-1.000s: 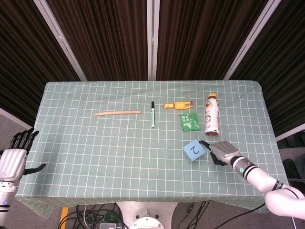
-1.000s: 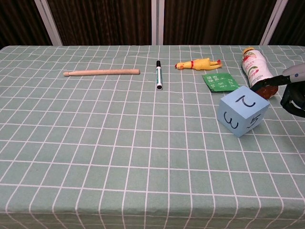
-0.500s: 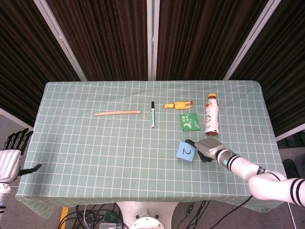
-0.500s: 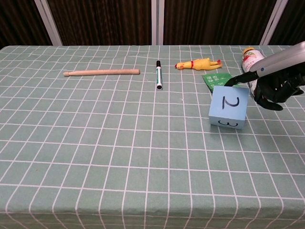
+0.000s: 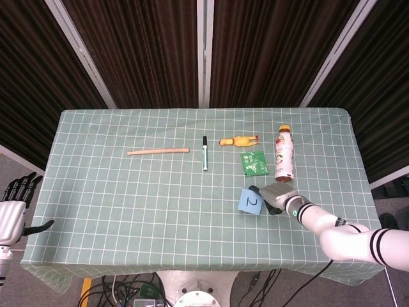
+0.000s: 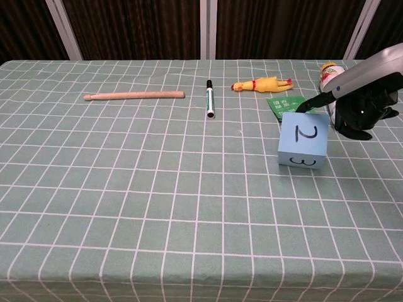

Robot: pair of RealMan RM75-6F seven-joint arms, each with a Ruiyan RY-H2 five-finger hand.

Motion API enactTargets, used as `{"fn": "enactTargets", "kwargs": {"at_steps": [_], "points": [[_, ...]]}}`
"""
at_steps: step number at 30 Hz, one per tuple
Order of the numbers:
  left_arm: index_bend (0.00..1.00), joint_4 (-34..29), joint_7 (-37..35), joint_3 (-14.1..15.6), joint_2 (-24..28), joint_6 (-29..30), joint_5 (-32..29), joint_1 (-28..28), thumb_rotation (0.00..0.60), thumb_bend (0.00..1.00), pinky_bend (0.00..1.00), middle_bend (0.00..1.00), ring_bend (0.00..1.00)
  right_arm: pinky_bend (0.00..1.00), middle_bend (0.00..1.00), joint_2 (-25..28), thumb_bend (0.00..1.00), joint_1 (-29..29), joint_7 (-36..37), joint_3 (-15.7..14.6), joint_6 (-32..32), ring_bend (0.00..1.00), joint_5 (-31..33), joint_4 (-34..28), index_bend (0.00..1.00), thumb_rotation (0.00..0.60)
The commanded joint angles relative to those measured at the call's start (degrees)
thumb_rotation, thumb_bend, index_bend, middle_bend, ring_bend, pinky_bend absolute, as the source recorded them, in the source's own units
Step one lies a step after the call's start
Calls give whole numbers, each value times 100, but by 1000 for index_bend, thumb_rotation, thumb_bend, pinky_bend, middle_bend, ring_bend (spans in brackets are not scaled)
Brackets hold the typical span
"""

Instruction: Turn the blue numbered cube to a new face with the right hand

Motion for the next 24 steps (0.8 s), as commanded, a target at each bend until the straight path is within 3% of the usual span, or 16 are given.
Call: {"fn": "enactTargets", "kwargs": {"at_steps": [1,9,24], "points": [[27,2,0,5,-7,-17,11,-12,600,20,0,0,0,784,990,-3,1000,89,21,-143,40,864,92,8,0,600],[27,-44,51,-4,6,-37,16,-33,600,20,0,0,0,784,990,51,1000,328,247,-267,-235,865,163,227,0,600],[27,95,-91,8,-15,-34,-41,21,600,20,0,0,0,784,990,-319,1000,987,749,-499,-691,865,283,659,0,600]]}}
